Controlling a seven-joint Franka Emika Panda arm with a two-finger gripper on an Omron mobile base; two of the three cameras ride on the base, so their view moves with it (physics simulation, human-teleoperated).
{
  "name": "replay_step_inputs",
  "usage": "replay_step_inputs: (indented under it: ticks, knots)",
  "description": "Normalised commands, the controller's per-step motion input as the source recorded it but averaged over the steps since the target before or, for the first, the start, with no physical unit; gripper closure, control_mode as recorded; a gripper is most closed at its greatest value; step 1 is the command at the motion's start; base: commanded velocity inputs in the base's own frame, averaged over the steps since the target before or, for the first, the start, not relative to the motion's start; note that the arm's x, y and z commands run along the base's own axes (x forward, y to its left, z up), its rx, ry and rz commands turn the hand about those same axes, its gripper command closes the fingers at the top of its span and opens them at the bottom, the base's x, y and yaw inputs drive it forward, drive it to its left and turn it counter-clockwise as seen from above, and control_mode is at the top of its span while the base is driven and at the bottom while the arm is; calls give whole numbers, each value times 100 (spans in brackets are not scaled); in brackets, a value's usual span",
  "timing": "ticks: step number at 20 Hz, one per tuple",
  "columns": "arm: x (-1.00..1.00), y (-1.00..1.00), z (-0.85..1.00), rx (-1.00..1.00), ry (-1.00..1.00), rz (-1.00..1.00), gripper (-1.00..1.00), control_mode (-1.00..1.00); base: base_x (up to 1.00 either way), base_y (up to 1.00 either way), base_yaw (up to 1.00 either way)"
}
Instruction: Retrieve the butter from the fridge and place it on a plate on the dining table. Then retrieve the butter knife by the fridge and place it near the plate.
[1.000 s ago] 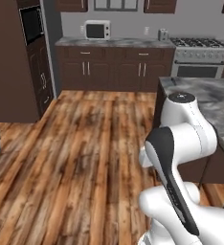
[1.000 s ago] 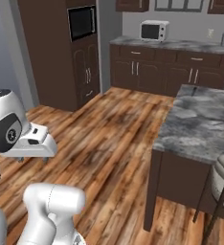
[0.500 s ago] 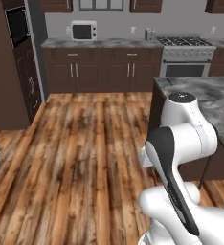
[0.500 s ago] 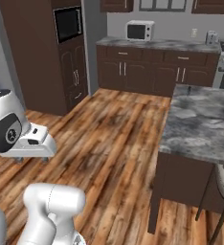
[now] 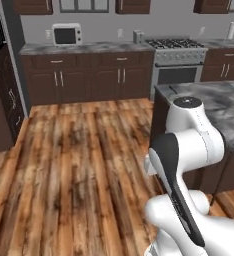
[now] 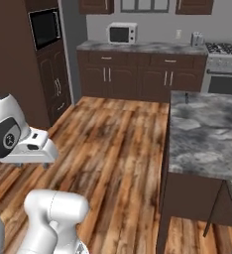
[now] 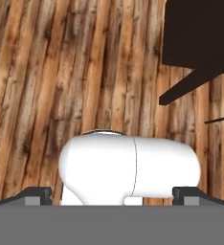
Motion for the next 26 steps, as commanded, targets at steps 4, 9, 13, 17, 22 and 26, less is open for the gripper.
replay_step_inputs:
  ticks: [4, 9, 13, 17, 22, 26]
  knots:
    - [0, 0, 0, 0, 0, 0, -100, 100, 79, 0, -8]
    - [0, 0, 0, 0, 0, 0, -100, 100, 90, 4, -3]
    - [0, 0, 0, 0, 0, 0, -100, 100, 98, 1, -5]
    - [0, 0, 0, 0, 0, 0, -100, 100, 100, 14, -12]
    - [0, 0, 0, 0, 0, 0, -100, 100, 100, 47, -19]
    - [0, 0, 0, 0, 0, 0, -100, 100, 90, 83, -35]
